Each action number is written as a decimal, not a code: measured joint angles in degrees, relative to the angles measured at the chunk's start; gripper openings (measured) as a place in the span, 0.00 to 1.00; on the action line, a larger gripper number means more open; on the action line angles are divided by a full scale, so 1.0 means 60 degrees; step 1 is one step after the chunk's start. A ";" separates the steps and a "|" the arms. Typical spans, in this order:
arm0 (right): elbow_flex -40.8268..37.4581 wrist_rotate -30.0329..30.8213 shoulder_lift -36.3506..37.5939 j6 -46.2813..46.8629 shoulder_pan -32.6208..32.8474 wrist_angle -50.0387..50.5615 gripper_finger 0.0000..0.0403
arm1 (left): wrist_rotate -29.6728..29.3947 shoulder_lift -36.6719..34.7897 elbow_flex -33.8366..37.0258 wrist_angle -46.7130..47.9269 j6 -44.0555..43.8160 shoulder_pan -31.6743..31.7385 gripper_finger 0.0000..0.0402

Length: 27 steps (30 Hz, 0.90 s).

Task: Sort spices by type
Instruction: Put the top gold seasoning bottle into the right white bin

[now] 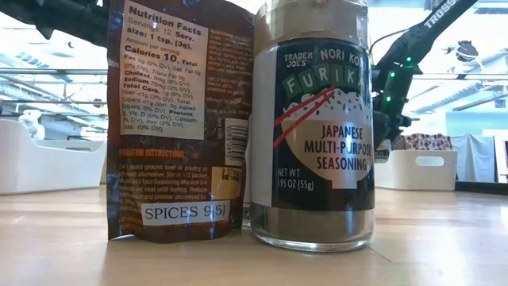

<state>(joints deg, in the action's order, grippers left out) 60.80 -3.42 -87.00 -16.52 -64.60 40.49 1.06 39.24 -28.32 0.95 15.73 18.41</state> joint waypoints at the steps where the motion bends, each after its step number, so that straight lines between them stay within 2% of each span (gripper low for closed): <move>1: 0.0000 0.0002 0.0000 -0.0076 -0.0012 -0.0004 0.63 | 0.0000 0.0000 0.0000 0.0004 0.0000 -0.0003 0.54; 6: 0.0000 0.0017 0.0000 -0.0156 -0.0098 0.0022 0.64 | 0.0000 0.0000 0.0000 0.0004 0.0000 0.0000 0.54; 16: 0.0000 0.0090 0.0000 -0.0375 -0.0098 0.0129 0.75 | 0.0000 0.0000 0.0000 0.0004 0.0000 -0.0003 0.54; 22: 0.0000 0.0109 0.0000 -0.0378 -0.0098 0.0199 0.75 | 0.0000 0.0000 0.0000 0.0004 -0.0002 0.0000 0.54; 27: 0.0403 0.0545 0.0032 -0.0338 -0.0095 0.0690 0.75 | 0.0000 0.0000 0.0000 0.0000 -0.0007 -0.0003 0.54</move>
<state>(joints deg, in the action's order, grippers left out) 63.21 -0.15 -86.81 -18.55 -65.17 44.63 1.06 39.24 -28.32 0.95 15.68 18.39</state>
